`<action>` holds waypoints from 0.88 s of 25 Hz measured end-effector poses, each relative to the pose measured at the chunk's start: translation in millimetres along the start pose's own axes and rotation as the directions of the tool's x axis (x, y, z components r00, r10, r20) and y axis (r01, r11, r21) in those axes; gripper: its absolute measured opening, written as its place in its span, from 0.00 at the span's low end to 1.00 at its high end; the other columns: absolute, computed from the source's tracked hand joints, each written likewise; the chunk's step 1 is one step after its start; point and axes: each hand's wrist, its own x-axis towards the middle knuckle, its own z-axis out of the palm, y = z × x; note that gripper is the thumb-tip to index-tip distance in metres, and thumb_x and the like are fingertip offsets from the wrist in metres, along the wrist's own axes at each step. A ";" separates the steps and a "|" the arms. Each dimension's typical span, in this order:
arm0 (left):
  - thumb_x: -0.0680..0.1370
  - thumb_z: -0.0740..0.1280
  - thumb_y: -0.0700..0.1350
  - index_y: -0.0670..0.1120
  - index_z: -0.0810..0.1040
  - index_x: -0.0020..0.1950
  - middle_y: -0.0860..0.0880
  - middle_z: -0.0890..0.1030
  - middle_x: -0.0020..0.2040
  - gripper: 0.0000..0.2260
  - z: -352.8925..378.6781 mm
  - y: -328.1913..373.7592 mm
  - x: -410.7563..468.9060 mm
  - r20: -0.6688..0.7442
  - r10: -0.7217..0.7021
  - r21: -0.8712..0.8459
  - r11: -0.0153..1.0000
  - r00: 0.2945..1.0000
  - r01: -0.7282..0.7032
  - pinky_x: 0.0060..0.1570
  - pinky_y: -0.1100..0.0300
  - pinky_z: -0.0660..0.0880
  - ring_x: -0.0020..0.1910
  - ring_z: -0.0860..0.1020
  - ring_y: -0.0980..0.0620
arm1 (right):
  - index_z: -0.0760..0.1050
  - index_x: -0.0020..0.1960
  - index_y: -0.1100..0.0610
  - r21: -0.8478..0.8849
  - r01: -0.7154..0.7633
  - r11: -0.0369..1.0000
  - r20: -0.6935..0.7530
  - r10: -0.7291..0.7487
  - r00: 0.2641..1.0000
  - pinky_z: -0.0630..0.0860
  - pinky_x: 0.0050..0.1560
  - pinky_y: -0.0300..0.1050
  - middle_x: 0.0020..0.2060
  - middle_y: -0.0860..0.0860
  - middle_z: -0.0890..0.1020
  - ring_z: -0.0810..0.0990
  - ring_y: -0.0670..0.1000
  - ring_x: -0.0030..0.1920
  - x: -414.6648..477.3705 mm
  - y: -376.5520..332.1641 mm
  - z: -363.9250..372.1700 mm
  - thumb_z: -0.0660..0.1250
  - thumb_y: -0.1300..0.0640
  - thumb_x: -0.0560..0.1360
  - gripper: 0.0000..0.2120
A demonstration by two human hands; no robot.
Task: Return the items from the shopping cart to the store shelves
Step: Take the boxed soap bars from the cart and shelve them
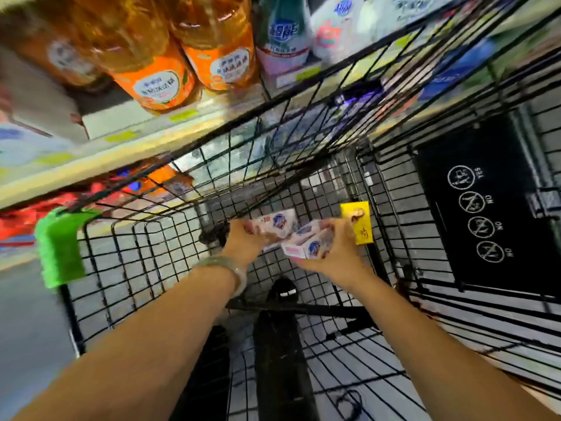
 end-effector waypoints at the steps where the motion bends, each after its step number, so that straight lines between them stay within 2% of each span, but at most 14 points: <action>1: 0.68 0.77 0.44 0.39 0.70 0.56 0.45 0.79 0.55 0.24 -10.4 -7.8 -12.9 0.005 -0.015 -0.005 1.000 1.000 0.015 0.52 0.51 0.77 0.51 0.78 0.47 | 0.62 0.58 0.47 0.023 0.009 1.000 0.008 -0.009 1.000 0.79 0.55 0.50 0.61 0.53 0.66 0.72 0.53 0.60 -12.2 -6.0 3.3 0.83 0.48 0.54 0.41; 3: 0.72 0.74 0.40 0.38 0.70 0.56 0.44 0.79 0.55 0.18 -32.8 -18.6 -45.0 0.013 -0.038 -0.075 0.996 0.999 0.039 0.48 0.55 0.77 0.52 0.78 0.45 | 0.61 0.58 0.41 0.098 0.031 0.995 0.013 -0.032 0.999 0.80 0.54 0.49 0.61 0.53 0.68 0.74 0.53 0.60 -40.1 -26.6 8.8 0.83 0.45 0.51 0.43; 5: 0.73 0.72 0.43 0.40 0.73 0.53 0.43 0.80 0.56 0.13 -56.4 -32.6 -74.8 0.019 -0.046 -0.064 0.997 0.999 0.047 0.49 0.55 0.79 0.50 0.79 0.43 | 0.60 0.59 0.35 0.115 0.059 0.992 0.015 -0.061 0.998 0.78 0.57 0.51 0.63 0.50 0.68 0.74 0.53 0.62 -69.3 -47.1 15.9 0.83 0.42 0.50 0.45; 7: 0.72 0.73 0.47 0.44 0.78 0.53 0.40 0.80 0.58 0.13 -81.5 -44.1 -105.0 0.078 -0.044 -0.095 0.994 0.996 0.051 0.49 0.53 0.77 0.51 0.80 0.42 | 0.60 0.66 0.39 0.100 0.111 0.989 0.000 -0.112 0.994 0.74 0.63 0.51 0.63 0.45 0.66 0.70 0.50 0.64 -102.1 -71.6 23.2 0.83 0.41 0.51 0.50; 9: 0.74 0.71 0.45 0.44 0.77 0.59 0.40 0.80 0.59 0.15 -102.7 -57.6 -130.0 0.129 -0.041 -0.156 0.986 0.991 0.061 0.41 0.56 0.76 0.51 0.79 0.43 | 0.58 0.73 0.50 0.111 0.149 0.983 -0.010 -0.149 0.989 0.71 0.67 0.51 0.62 0.44 0.62 0.66 0.48 0.66 -132.0 -93.1 30.4 0.84 0.49 0.55 0.53; 10: 0.74 0.71 0.43 0.44 0.77 0.59 0.41 0.80 0.58 0.14 -113.5 -65.0 -143.6 0.153 -0.018 -0.226 0.973 0.988 0.053 0.38 0.58 0.76 0.51 0.79 0.44 | 0.57 0.74 0.52 0.112 0.180 0.977 -0.016 -0.180 0.984 0.70 0.67 0.51 0.62 0.45 0.61 0.64 0.48 0.66 -149.3 -104.5 34.8 0.83 0.53 0.57 0.54; 13: 0.73 0.72 0.40 0.45 0.79 0.56 0.45 0.83 0.54 0.12 -153.7 -93.3 -189.0 0.202 0.134 -0.411 0.911 0.970 -0.040 0.38 0.56 0.80 0.50 0.80 0.48 | 0.51 0.77 0.50 0.027 0.245 0.969 -0.079 -0.242 0.967 0.66 0.68 0.47 0.67 0.48 0.61 0.61 0.44 0.66 -209.2 -138.8 66.3 0.83 0.55 0.58 0.57; 16: 0.76 0.68 0.42 0.44 0.76 0.54 0.44 0.81 0.53 0.08 -214.3 -126.6 -232.5 0.154 0.216 -0.546 0.832 0.964 -0.099 0.41 0.52 0.82 0.46 0.82 0.51 | 0.49 0.76 0.44 0.046 0.354 0.934 -0.142 -0.344 0.928 0.67 0.69 0.49 0.68 0.50 0.62 0.65 0.49 0.69 -275.2 -173.1 115.4 0.83 0.53 0.57 0.58; 19: 0.79 0.65 0.44 0.44 0.79 0.50 0.42 0.84 0.46 0.06 -274.8 -148.6 -275.2 0.166 0.305 -0.621 0.771 0.938 -0.141 0.42 0.50 0.82 0.39 0.82 0.50 | 0.52 0.76 0.48 0.024 0.475 0.880 -0.142 -0.467 0.873 0.66 0.70 0.46 0.66 0.51 0.61 0.65 0.48 0.68 -333.3 -206.6 156.8 0.82 0.55 0.60 0.54; 21: 0.81 0.61 0.46 0.44 0.76 0.48 0.45 0.84 0.39 0.08 -320.3 -166.0 -308.9 0.117 0.331 -0.651 0.738 0.936 -0.179 0.35 0.49 0.83 0.34 0.83 0.51 | 0.55 0.76 0.51 -0.020 0.564 0.826 -0.138 -0.561 0.817 0.66 0.70 0.48 0.66 0.53 0.62 0.65 0.48 0.68 -372.8 -233.8 187.8 0.81 0.53 0.60 0.52; 22: 0.81 0.59 0.47 0.43 0.75 0.47 0.46 0.83 0.38 0.09 -340.5 -173.7 -326.7 0.099 0.344 -0.670 0.717 0.934 -0.193 0.31 0.51 0.82 0.34 0.83 0.50 | 0.56 0.75 0.51 -0.053 0.604 0.795 -0.129 -0.606 0.785 0.67 0.70 0.50 0.65 0.52 0.63 0.65 0.49 0.68 -390.9 -246.5 201.3 0.80 0.51 0.60 0.51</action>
